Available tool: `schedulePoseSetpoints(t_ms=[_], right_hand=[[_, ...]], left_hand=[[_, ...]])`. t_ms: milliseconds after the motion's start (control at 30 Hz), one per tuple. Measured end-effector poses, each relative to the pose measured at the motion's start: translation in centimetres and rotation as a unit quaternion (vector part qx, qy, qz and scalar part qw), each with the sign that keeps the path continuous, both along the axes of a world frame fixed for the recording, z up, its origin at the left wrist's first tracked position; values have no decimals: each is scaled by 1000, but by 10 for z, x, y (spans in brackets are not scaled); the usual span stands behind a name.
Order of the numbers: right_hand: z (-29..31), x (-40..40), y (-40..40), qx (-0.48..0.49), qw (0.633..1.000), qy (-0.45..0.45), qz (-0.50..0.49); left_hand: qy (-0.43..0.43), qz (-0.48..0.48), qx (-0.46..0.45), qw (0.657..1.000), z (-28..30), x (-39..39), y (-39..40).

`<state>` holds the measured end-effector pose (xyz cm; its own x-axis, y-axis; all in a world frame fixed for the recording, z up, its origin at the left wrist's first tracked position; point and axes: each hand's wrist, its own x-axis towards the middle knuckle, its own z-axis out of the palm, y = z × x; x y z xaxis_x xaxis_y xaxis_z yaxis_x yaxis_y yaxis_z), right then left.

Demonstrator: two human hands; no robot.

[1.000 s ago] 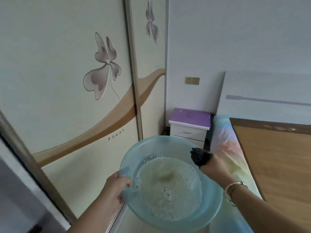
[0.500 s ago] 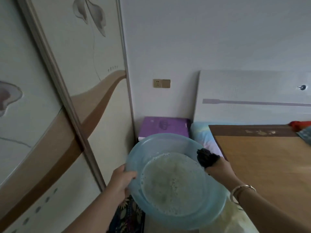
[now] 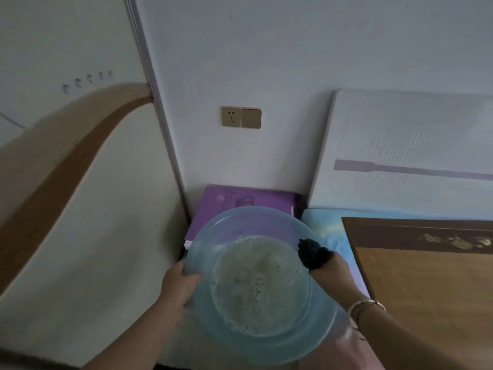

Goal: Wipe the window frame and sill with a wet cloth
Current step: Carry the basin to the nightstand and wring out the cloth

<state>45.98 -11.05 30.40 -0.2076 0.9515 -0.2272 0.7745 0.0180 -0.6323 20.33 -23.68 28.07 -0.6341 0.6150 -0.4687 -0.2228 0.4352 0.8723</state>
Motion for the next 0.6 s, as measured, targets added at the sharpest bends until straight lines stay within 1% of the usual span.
schedulePoseSetpoints(t_ms=[100,233,333,400,467,600], right_hand=[[-29,-27,68,5,1000,11,-11],[-78,-58,151,-12,997,9,-80],[-115,-83,208,-25,994,2,-108],[-142,-99,243,-34,993,-15,-111],[-161,-110,269,-26,995,-10,-101],[-224,-119,332,-31,996,-20,-86]], left_hand=[[7,-5,-6,1000,-31,-30,75],[23,-34,-25,999,-84,-72,167],[53,-58,-31,996,-120,-97,229],[58,-59,-44,996,-146,-113,266],[57,-65,-49,995,-166,-123,292],[43,-79,-59,994,-219,-139,347]])
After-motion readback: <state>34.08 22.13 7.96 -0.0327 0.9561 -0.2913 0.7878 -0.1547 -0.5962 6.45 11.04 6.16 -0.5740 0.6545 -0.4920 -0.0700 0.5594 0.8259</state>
